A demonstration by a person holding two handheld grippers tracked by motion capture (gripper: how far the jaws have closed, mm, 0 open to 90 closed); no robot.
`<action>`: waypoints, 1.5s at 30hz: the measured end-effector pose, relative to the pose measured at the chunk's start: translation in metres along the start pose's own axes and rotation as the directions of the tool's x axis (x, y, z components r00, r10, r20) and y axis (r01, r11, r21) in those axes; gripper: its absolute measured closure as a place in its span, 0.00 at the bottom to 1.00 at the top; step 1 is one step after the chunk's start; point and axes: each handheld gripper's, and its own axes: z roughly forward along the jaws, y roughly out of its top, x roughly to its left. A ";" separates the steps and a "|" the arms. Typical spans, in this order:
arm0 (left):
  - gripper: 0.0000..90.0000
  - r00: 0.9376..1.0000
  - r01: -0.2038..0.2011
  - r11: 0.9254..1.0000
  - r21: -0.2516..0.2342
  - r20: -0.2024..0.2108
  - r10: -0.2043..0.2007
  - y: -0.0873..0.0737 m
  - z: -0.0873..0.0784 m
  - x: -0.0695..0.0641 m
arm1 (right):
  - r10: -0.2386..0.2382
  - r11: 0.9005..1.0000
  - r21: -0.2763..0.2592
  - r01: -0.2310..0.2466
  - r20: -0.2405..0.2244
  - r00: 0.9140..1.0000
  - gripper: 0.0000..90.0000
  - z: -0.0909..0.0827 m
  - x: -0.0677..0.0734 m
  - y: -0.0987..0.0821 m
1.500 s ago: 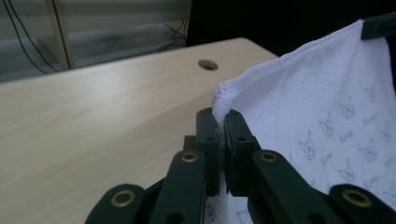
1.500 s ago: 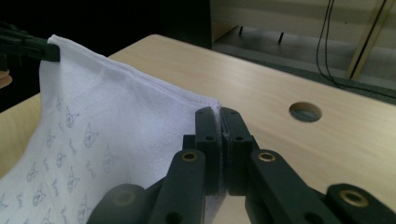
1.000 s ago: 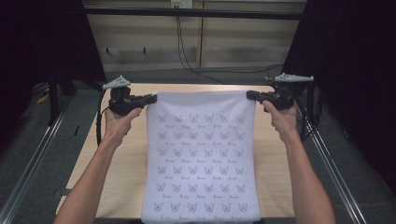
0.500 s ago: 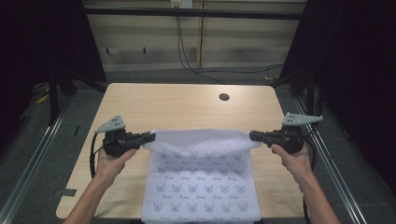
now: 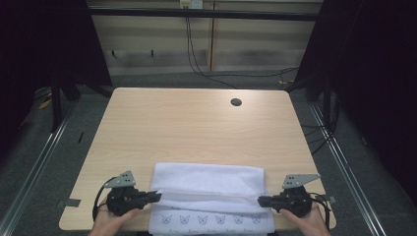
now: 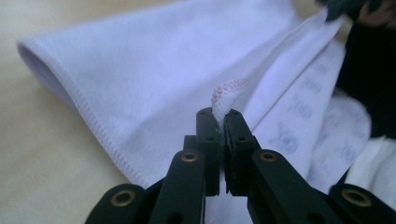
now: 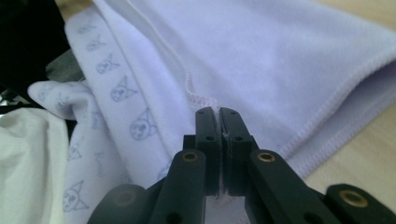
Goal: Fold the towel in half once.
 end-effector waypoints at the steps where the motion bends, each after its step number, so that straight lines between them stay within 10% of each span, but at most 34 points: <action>1: 0.96 1.000 -0.001 1.000 0.005 0.010 0.001 0.001 0.002 0.002 | 0.004 1.000 0.026 -0.005 0.007 1.000 0.97 0.004 0.000 -0.002; 7: 0.96 0.999 -0.026 0.995 0.094 -0.028 0.029 0.002 0.018 0.006 | 0.018 0.994 0.104 -0.023 0.045 0.999 0.97 0.020 -0.007 0.001; 11: 0.96 1.000 -0.002 0.998 0.071 -0.025 0.004 0.007 0.023 0.018 | -0.014 0.995 0.101 0.005 0.091 0.996 0.98 0.023 -0.008 0.005; 16: 0.96 0.991 -0.038 0.999 0.036 -0.124 0.042 0.027 0.038 0.038 | -0.002 0.997 0.075 -0.010 0.158 0.987 0.98 0.032 -0.030 0.021; 22: 0.96 0.988 0.023 0.999 -0.027 -0.150 -0.026 0.054 0.057 0.080 | 0.023 0.998 0.048 -0.033 0.211 0.977 0.98 0.044 -0.064 0.045; 37: 0.96 0.949 0.049 0.993 -0.106 -0.304 -0.079 0.091 0.077 0.138 | 0.060 0.998 0.009 -0.065 0.288 0.956 0.98 0.090 -0.133 0.114; 45: 0.97 0.927 0.060 0.994 -0.089 -0.365 -0.089 0.112 0.085 0.160 | 0.107 0.994 -0.019 -0.107 0.366 0.924 0.98 0.108 -0.149 0.137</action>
